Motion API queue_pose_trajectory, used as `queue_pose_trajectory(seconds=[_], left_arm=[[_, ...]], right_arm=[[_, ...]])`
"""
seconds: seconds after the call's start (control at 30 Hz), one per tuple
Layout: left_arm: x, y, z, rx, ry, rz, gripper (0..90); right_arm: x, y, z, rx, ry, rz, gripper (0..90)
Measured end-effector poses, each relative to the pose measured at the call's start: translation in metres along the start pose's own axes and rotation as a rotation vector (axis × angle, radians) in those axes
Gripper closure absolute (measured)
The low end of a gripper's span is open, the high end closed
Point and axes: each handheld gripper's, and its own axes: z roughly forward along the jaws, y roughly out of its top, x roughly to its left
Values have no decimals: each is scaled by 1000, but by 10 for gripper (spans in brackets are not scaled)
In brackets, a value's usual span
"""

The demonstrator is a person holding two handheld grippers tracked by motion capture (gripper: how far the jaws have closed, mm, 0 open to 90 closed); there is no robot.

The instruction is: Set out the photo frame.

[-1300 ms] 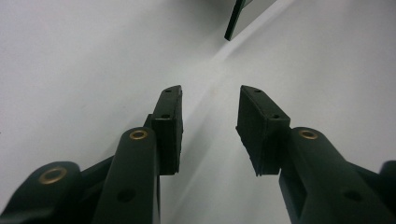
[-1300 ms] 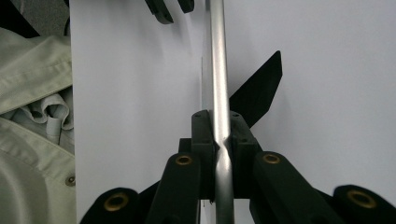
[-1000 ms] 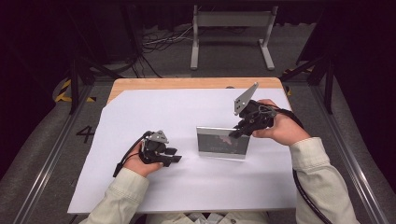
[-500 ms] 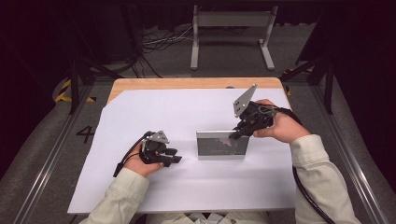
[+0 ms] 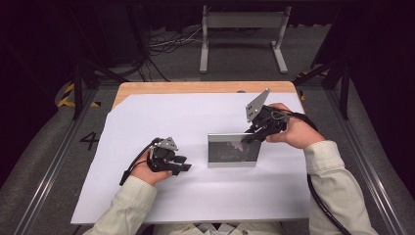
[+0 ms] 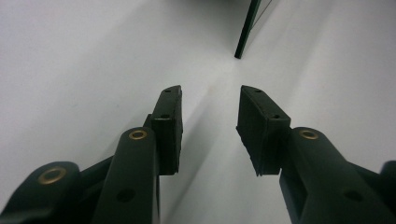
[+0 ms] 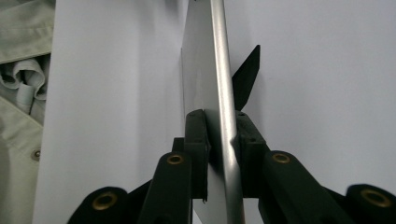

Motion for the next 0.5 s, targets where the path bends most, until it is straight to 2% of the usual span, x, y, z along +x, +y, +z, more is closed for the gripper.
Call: queue_pose_trajectory(seconds=[0.07, 0.1, 0.17, 0.2, 0.23, 0.33, 0.5], left_arm=[[0, 0, 0, -2, -2, -1, 606], [0, 0, 0, -2, -2, 0, 603], [0, 0, 0, -3, 0, 1, 601], [0, 0, 0, -3, 1, 0, 599], [0, 0, 0, -4, 1, 0, 596], [0, 1, 0, -2, 1, 2, 594], [0, 1, -1, -4, 5, -1, 590]], right_arm=[[0, 0, 1, 2, -32, -9, 742], [0, -1, 2, 6, -56, -2, 697], [-1, -1, 2, 0, -59, 4, 663], [0, -2, 2, -2, -56, 8, 616], [1, -3, 0, -16, -60, 18, 524], [3, -4, -2, -33, -63, 25, 486], [5, -8, -12, -67, -104, 46, 426]])
